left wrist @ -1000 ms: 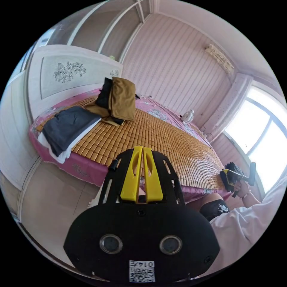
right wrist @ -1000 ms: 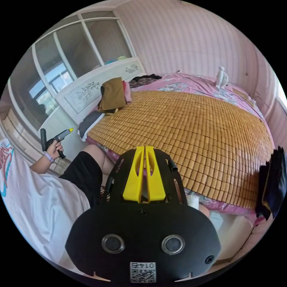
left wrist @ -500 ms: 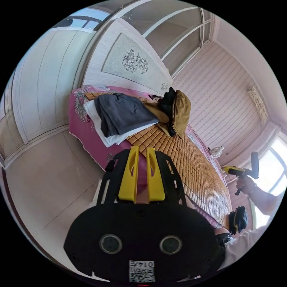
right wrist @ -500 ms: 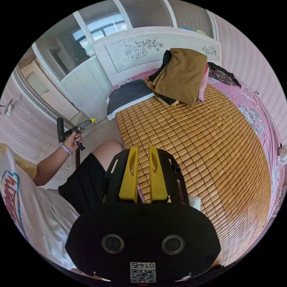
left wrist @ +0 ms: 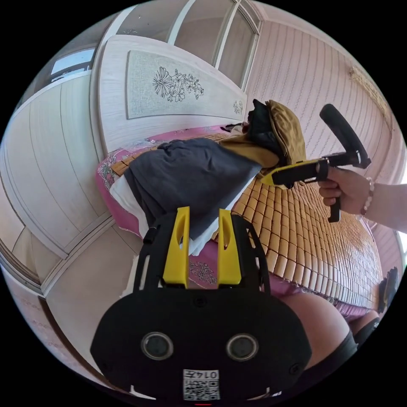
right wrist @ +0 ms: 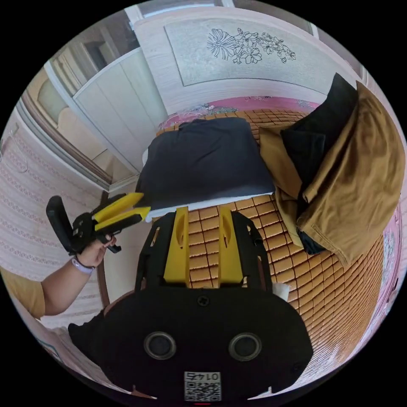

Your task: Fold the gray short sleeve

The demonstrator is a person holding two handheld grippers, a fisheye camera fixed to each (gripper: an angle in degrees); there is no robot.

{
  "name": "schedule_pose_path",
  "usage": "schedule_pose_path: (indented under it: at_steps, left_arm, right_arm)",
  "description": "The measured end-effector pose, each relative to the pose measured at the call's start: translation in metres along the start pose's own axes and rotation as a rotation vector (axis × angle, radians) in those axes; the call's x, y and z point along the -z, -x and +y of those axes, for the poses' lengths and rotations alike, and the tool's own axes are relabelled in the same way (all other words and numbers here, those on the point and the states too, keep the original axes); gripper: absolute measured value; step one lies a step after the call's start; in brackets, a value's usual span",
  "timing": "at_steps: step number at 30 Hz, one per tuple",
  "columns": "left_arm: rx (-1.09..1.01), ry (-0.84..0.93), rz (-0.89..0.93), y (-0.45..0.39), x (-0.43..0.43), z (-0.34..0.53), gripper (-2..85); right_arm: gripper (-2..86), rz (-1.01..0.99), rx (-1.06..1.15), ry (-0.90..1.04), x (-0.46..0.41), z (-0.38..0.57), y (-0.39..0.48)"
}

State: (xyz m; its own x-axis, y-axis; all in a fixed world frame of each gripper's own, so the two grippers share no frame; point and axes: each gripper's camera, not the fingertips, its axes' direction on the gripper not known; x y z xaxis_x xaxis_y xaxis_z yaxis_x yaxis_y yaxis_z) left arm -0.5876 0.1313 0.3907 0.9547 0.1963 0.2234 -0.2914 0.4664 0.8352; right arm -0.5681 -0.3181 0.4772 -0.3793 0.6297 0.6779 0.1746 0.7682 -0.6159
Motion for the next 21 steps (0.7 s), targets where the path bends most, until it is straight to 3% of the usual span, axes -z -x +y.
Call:
schedule_pose_path:
  at_steps: [3,10,18,21]
  left_arm:
    - [-0.012,0.018,-0.037,-0.002,-0.012,0.003,8.5]
    - [-0.025,0.037,-0.025,-0.003,-0.005,-0.002,1.4]
    - [-0.091,-0.21,-0.117,-0.039,0.088,-0.056,0.1]
    - [-0.124,-0.328,-0.072,-0.06,0.129,-0.089,0.0]
  right_arm:
    - [8.4,-0.016,-0.077,-0.06,-0.016,-0.02,-0.014]
    - [0.6,-0.018,-0.079,0.093,-0.043,-0.041,-0.035]
    - [-0.4,-0.006,0.062,-0.131,0.074,-0.05,-0.021]
    - [-0.4,0.041,0.095,-0.228,0.135,-0.048,-0.014]
